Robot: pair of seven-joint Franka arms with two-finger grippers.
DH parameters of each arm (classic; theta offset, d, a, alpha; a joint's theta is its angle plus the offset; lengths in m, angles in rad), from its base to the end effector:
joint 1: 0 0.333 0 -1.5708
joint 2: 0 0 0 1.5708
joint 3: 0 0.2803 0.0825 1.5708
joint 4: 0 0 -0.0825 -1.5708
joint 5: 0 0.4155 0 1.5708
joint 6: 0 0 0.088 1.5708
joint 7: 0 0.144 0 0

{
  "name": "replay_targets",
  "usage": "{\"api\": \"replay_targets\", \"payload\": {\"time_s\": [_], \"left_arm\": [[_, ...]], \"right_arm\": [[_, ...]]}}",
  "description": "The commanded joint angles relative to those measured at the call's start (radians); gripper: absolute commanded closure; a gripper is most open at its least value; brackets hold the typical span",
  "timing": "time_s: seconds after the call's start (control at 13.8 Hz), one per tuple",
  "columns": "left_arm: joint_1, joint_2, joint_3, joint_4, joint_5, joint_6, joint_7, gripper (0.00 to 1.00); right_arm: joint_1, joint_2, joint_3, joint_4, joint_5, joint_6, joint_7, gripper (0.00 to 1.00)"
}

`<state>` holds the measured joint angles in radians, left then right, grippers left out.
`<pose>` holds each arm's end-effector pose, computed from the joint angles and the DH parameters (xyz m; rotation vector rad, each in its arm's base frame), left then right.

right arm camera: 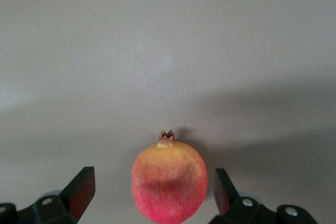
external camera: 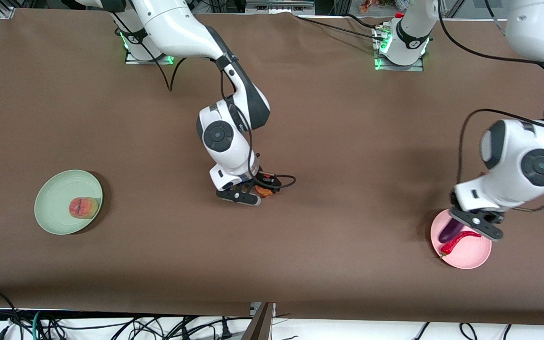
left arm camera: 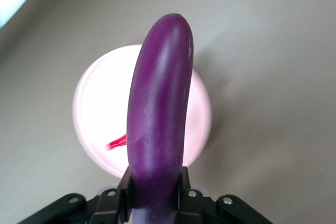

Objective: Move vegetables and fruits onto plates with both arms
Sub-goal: 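Place the eggplant on the pink plate while the right gripper grasps the pomegranate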

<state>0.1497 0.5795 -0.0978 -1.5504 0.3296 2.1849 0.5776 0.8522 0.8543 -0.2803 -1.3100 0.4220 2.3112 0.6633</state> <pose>0.7137 0.0650 0.2366 -2.7403 0.9863 0.0174 0.6137 0.4649 0.1793 -2.9036 0.3463 -0.1049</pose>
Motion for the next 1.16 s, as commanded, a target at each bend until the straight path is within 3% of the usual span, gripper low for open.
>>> {"api": "replay_targets", "payload": {"time_s": [0.0, 0.22, 0.51, 0.58, 0.65, 0.73, 0.87, 0.95, 1.02, 1.09], "left_arm": [[0.019, 0.129, 0.000, 0.153, 0.141, 0.001, 0.082, 1.00], [0.019, 0.189, 0.009, 0.187, 0.236, 0.065, 0.087, 1.00], [0.019, 0.261, 0.013, 0.246, 0.227, 0.154, 0.064, 1.00], [0.019, 0.275, 0.013, 0.247, 0.214, 0.156, 0.039, 0.99], [0.021, 0.284, 0.013, 0.245, 0.201, 0.156, 0.006, 0.99], [0.019, 0.286, 0.013, 0.240, 0.189, 0.156, -0.019, 0.99], [0.021, 0.301, 0.013, 0.237, 0.172, 0.157, -0.033, 0.93], [0.019, 0.304, 0.013, 0.237, 0.172, 0.157, -0.035, 0.77], [0.019, 0.304, 0.013, 0.239, 0.170, 0.157, -0.035, 0.47], [0.021, 0.304, 0.013, 0.242, 0.169, 0.157, -0.033, 0.00]], "right_arm": [[0.033, 0.025, -0.013, 0.000, -0.026, 0.025, 0.019, 0.00], [0.064, 0.063, -0.016, -0.003, -0.034, 0.079, 0.039, 0.00], [0.073, 0.092, -0.014, -0.003, -0.092, 0.108, 0.076, 0.00], [0.073, 0.094, -0.014, -0.005, -0.095, 0.108, 0.075, 0.05], [0.071, 0.094, -0.014, -0.005, -0.106, 0.108, 0.070, 0.44], [0.070, 0.094, -0.014, -0.005, -0.126, 0.108, 0.067, 0.67], [0.065, 0.092, -0.016, -0.005, -0.138, 0.108, 0.065, 0.85], [0.062, 0.088, -0.020, -0.003, -0.138, 0.108, 0.059, 0.86], [0.058, 0.080, -0.023, -0.002, -0.138, 0.102, 0.055, 0.86], [0.053, 0.069, -0.037, 0.000, -0.138, 0.093, 0.049, 0.88]]}}
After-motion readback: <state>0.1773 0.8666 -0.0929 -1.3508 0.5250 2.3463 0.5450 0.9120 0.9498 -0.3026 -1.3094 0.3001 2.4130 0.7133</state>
